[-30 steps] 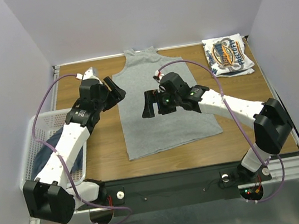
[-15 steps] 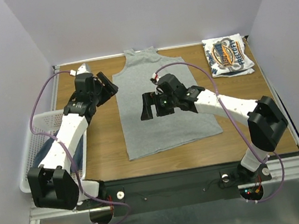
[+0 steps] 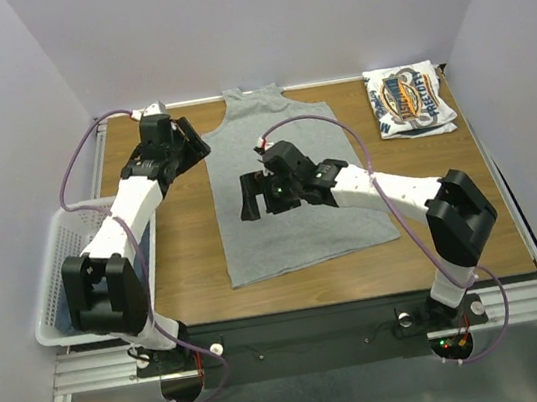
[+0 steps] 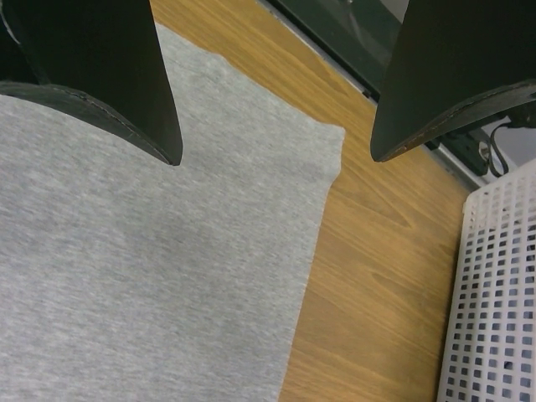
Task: Fold and stack the tank tops
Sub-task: Fold the tank top
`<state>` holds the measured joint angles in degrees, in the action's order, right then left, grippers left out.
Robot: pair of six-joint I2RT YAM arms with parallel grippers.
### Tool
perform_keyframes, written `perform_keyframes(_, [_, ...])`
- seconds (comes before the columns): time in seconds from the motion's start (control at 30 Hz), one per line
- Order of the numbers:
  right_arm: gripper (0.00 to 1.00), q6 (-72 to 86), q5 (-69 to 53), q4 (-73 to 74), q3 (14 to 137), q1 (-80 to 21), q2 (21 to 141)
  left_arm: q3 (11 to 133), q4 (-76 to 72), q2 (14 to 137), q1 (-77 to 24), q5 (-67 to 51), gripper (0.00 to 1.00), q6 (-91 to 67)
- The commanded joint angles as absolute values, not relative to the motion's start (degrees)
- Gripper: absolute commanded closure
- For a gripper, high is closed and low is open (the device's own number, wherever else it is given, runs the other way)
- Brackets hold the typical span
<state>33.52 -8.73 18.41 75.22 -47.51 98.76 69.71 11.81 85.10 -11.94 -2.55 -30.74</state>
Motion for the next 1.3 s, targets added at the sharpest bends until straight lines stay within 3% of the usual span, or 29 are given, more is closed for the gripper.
perform_keyframes(0.0, [0.00,34.2,-2.4,17.3,80.5,-50.6,100.9,75.0,10.5,88.3,-11.3,-2.2,0.29,-27.9])
perform_keyframes(0.27, [0.02,35.4,7.7,20.9,86.9,-58.2,107.7,83.0,8.4,100.1,-9.3,-4.2,0.35,-26.5])
perform_keyframes(0.4, [0.07,37.6,11.1,22.0,89.6,-61.3,110.8,91.4,9.3,107.5,-8.6,-3.2,0.37,-23.4])
perform_keyframes(0.57, [0.20,40.0,16.1,23.5,91.2,-65.2,113.9,99.6,9.4,116.3,-8.0,-2.9,0.38,-21.4])
perform_keyframes(0.87, [0.38,42.8,20.7,25.5,92.5,-71.5,117.7,102.1,8.4,119.5,-6.3,-4.5,0.39,-21.4])
perform_keyframes(1.03, [0.58,43.9,22.5,27.7,94.3,-73.6,120.6,102.1,8.3,119.9,-6.2,-5.4,0.41,-21.5])
perform_keyframes(1.27, [0.61,45.3,24.3,29.7,93.8,-74.3,120.8,102.1,8.1,120.1,-5.8,-6.0,0.41,-21.9])
